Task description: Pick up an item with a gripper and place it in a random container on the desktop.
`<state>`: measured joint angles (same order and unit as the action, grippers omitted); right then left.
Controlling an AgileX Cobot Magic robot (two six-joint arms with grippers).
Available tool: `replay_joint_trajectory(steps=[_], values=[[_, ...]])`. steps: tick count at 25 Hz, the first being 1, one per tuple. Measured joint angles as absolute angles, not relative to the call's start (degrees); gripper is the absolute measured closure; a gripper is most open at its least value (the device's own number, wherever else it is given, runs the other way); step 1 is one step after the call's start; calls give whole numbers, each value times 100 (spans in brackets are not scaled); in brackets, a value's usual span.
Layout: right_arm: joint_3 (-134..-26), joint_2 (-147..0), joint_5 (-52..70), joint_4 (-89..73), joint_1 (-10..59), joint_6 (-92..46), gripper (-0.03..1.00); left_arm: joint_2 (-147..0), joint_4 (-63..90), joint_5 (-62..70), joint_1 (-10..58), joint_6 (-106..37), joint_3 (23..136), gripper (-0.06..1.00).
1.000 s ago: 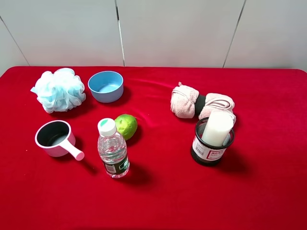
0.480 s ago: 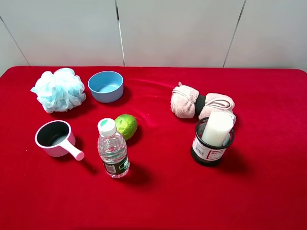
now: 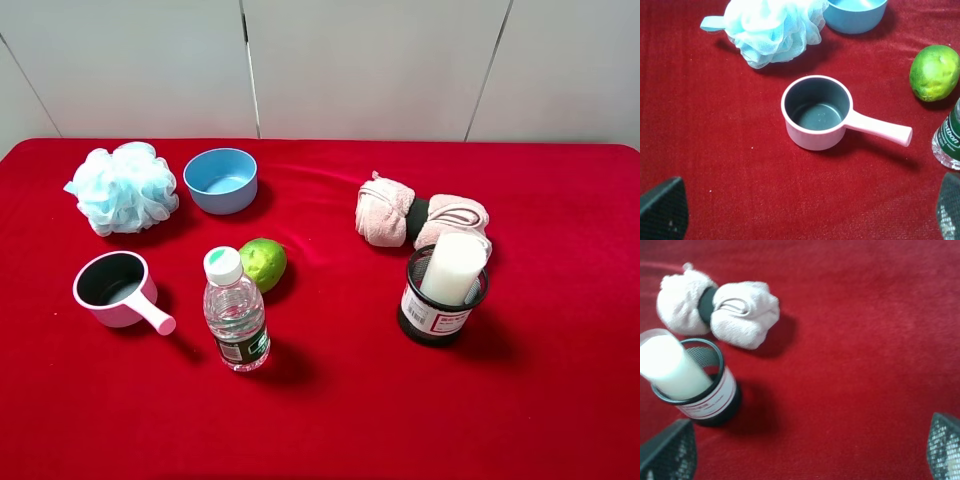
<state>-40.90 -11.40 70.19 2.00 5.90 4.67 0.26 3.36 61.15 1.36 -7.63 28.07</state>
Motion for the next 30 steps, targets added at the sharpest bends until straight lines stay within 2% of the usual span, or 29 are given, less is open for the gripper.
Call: replay_joint_trajectory(steps=[9, 20, 30], values=[[-3474, 25, 7019, 290, 350, 444, 28, 26, 336, 6115, 136, -763, 2807, -5], [-3074, 41, 6174, 524, 350, 214, 28, 26, 336, 6115, 136, -763, 2807, -5], [-2944, 41, 6055, 639, 24, -159, 28, 26, 336, 6115, 136, -763, 2807, -5]])
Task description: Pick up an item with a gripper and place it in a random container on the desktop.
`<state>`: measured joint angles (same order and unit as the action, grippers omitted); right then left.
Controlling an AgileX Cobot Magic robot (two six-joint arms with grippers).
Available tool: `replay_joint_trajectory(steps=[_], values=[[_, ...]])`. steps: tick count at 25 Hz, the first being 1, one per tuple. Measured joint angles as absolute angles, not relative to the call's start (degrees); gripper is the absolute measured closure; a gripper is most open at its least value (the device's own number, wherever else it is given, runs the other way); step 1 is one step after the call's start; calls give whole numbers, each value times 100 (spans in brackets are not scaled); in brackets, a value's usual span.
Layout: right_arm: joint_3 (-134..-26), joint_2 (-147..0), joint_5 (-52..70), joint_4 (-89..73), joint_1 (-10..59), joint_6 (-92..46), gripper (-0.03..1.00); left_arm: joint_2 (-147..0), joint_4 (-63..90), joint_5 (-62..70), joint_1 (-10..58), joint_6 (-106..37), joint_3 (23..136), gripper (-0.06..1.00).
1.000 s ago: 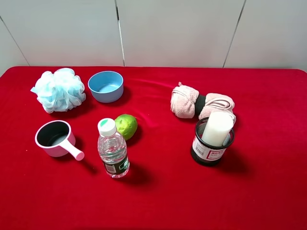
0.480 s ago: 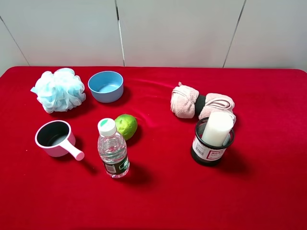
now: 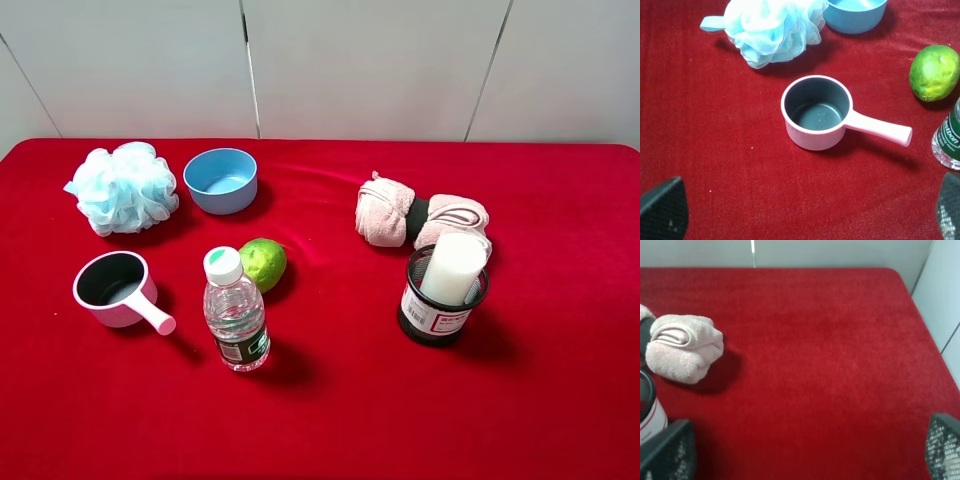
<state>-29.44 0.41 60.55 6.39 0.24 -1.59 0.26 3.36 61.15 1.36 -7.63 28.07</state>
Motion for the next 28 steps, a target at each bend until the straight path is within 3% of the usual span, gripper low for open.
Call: replay_joint_trajectory(steps=[28], values=[[-2858, 41, 5861, 553, 62, -159, 28, 26, 336, 6115, 136, -763, 2807, -5]])
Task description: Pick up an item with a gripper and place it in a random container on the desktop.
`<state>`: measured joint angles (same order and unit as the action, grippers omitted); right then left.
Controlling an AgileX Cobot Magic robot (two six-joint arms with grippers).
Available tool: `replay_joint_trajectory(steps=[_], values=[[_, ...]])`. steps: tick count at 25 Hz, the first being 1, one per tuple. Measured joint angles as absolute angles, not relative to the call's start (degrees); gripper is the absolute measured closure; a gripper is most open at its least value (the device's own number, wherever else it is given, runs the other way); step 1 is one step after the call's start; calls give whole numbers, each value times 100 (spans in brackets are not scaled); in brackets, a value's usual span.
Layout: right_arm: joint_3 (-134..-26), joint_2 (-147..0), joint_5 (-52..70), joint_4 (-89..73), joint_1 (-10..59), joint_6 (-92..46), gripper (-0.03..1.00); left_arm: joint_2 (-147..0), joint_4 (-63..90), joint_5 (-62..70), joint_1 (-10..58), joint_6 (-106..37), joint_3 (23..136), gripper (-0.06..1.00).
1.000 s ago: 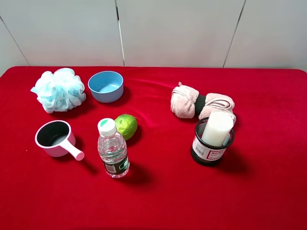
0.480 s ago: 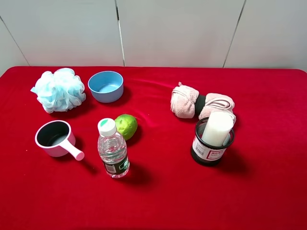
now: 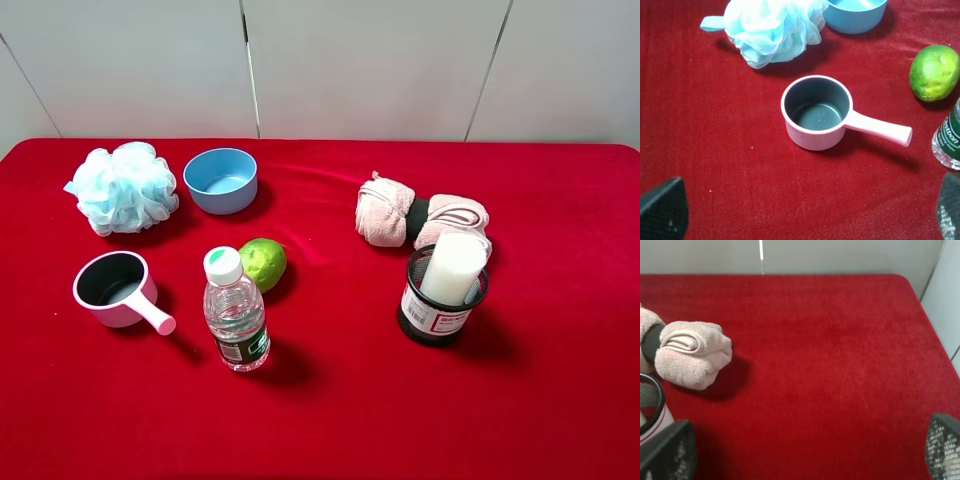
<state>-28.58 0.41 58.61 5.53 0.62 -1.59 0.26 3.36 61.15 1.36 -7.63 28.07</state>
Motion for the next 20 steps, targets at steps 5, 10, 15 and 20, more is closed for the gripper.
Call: replay_joint_trajectory(steps=[5, 10, 15, 20], values=[[-2858, 41, 5861, 553, 62, -159, 28, 26, 336, 6115, 136, -763, 2807, -5], [-2858, 41, 5861, 553, 62, -159, 28, 26, 336, 6115, 136, -763, 2807, -5], [-2858, 41, 5861, 553, 62, -159, 28, 26, 336, 6115, 136, -763, 2807, -5], [-2858, 41, 5855, 553, 62, -159, 28, 26, 336, 6115, 136, -763, 2807, -5]])
